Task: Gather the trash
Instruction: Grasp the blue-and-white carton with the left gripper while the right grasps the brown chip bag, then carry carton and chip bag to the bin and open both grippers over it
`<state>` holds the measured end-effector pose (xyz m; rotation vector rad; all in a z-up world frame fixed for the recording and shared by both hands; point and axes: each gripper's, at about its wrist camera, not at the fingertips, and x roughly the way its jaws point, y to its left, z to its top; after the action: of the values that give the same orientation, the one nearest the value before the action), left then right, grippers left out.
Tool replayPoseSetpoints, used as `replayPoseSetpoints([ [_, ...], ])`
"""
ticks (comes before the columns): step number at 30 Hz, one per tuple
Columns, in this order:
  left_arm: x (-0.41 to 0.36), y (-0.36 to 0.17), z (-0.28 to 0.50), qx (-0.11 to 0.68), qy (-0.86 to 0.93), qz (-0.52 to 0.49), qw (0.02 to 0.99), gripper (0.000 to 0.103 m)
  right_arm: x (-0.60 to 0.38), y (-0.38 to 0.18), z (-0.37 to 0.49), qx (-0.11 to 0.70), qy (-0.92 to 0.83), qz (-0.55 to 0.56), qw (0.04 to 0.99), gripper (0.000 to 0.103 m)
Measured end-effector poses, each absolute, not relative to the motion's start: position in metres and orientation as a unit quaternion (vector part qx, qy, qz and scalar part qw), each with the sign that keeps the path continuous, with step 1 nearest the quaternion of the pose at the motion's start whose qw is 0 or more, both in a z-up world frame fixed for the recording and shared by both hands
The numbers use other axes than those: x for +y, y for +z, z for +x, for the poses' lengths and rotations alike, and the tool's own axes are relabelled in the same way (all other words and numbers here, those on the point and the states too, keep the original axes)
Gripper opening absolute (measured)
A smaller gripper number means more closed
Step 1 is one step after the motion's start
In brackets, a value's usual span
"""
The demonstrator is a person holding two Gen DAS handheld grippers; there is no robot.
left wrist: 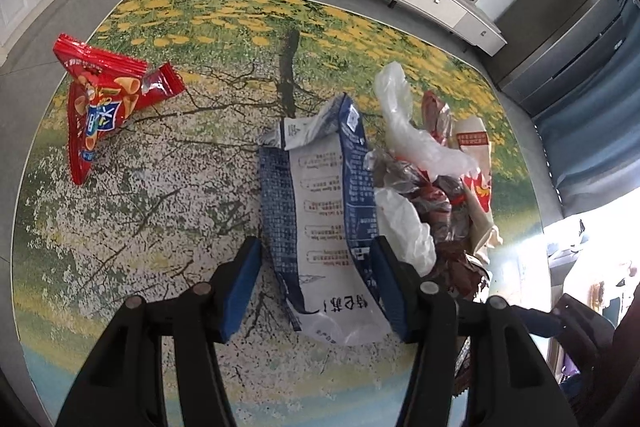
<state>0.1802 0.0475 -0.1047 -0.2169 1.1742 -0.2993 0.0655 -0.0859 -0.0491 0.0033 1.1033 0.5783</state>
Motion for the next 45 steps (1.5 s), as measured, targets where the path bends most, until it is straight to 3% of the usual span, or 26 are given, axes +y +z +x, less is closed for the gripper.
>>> replayPoseSetpoints([
  [5,0.049,-0.106,0.18,0.545,-0.135,-0.101,0.821,0.042,-0.08,-0.063,0.072,0.53,0.255,-0.004,0.809,0.067],
  [7,0.052,-0.106,0.179,0.542,-0.134,-0.108,0.823,0.041,-0.08,-0.07,0.073,0.539,0.253,0.0,0.803,0.051],
  [11,0.061,-0.107,0.171,0.532,-0.13,-0.126,0.827,0.041,-0.084,-0.075,0.071,0.541,0.249,0.004,0.803,0.042],
  [15,0.077,-0.109,0.165,0.526,-0.137,-0.167,0.823,0.041,-0.083,-0.069,0.064,0.534,0.259,-0.001,0.805,0.019],
  [17,0.086,-0.108,0.16,0.52,-0.144,-0.185,0.821,0.041,-0.081,-0.065,0.06,0.53,0.263,-0.002,0.806,0.015],
  [32,0.127,-0.067,0.119,0.467,-0.161,-0.229,0.839,0.041,-0.091,-0.022,0.034,0.476,0.286,0.008,0.832,0.01],
  [45,0.116,-0.01,0.1,0.415,-0.195,-0.234,0.858,0.041,-0.173,0.024,0.008,0.405,0.242,0.059,0.879,0.01],
])
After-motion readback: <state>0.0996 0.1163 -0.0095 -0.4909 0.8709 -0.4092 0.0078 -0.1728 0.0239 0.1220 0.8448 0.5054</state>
